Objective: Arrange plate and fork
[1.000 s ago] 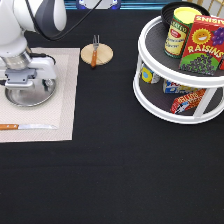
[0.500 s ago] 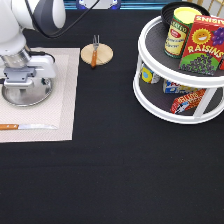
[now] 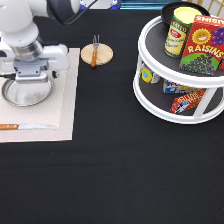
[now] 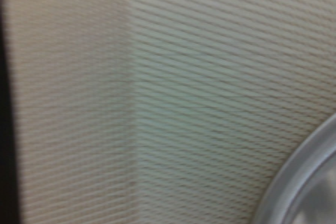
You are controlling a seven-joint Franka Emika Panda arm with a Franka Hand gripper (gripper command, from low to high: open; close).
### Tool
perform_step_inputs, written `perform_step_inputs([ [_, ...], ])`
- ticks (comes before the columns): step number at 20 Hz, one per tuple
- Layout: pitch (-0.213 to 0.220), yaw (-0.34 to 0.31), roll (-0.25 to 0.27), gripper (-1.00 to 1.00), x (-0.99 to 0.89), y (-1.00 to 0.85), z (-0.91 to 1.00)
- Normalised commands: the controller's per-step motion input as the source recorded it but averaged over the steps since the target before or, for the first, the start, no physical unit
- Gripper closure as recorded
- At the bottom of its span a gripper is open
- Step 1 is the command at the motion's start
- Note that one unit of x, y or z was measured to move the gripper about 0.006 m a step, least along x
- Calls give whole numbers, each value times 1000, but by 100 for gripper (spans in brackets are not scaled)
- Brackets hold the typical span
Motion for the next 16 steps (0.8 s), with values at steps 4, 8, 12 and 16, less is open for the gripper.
perform_step_inputs([
  [4, -123, 0, -182, -100, -716, 736, 190],
  [8, -125, 0, -193, -100, -692, 739, 93],
  [12, -122, 0, -193, -100, -692, 734, 9],
  [16, -122, 0, -173, -100, -764, 683, -70],
])
